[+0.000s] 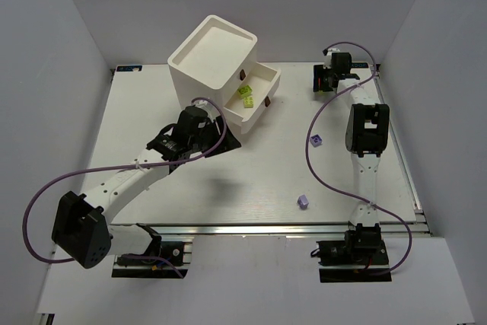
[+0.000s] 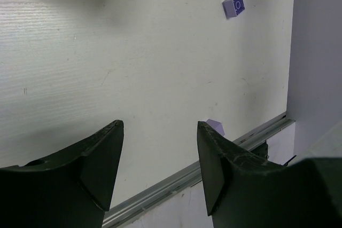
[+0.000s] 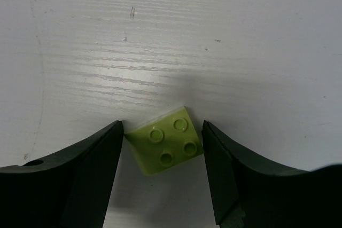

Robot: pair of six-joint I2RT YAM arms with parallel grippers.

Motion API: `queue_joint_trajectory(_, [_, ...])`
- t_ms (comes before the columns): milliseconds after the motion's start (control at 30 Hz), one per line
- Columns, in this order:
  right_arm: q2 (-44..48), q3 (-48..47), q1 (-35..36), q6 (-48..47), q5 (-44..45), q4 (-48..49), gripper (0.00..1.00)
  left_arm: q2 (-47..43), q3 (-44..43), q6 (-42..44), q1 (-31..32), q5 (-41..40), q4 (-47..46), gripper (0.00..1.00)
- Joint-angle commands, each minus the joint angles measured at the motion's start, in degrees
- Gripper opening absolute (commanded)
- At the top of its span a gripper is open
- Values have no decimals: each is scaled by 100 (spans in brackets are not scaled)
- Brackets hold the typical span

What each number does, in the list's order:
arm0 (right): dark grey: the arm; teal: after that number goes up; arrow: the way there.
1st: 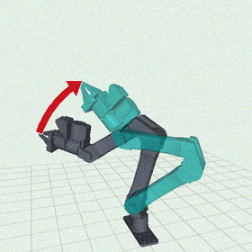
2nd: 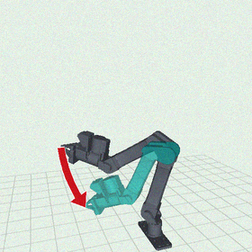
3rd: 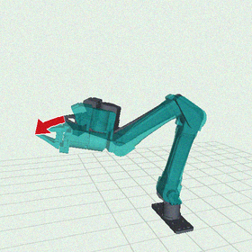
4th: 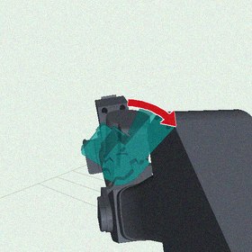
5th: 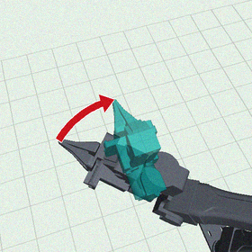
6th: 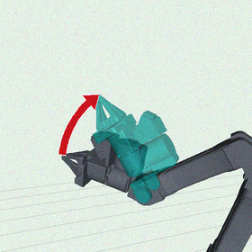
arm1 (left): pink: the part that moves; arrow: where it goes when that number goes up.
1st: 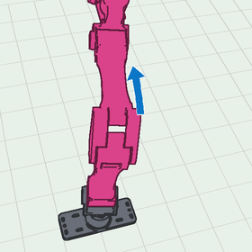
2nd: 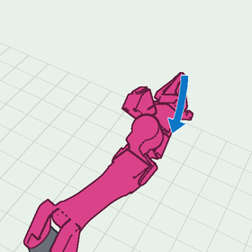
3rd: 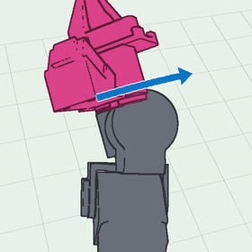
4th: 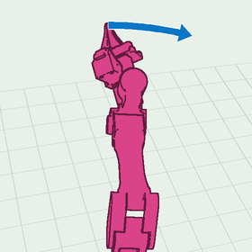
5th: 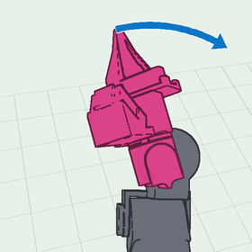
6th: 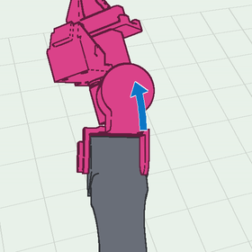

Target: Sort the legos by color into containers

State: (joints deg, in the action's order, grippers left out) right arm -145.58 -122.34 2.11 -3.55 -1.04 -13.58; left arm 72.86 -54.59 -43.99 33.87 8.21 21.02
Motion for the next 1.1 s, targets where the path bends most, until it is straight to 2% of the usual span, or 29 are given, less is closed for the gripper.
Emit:
queue_joint_trajectory(0, [240, 158, -9, -119, 16, -346, 66, -175, -52, 48, 6, 58, -141, 67])
queue_joint_trajectory(300, [522, 554, -79, -506, -379, -654, 61, -386, 159, 4, 6, 23, -247, 67])
queue_joint_trajectory(400, [565, 615, -123, -690, -642, -777, 55, -439, 185, 13, 6, 32, -265, 67])
queue_joint_trajectory(533, [732, 790, -114, -954, -828, -900, 41, -518, 255, 4, 6, 23, -282, 67])
queue_joint_trajectory(600, [811, 879, -132, -1024, -924, -909, 40, -553, 282, -5, 6, 14, -300, 67])
queue_joint_trajectory(967, [1690, 1616, -149, -823, -2136, -874, 27, -782, 449, -31, 6, -4, -353, 67])
queue_joint_trajectory(1067, [1866, 1748, -141, -718, -2339, -918, 27, -826, 484, -31, 6, -21, -352, 67])
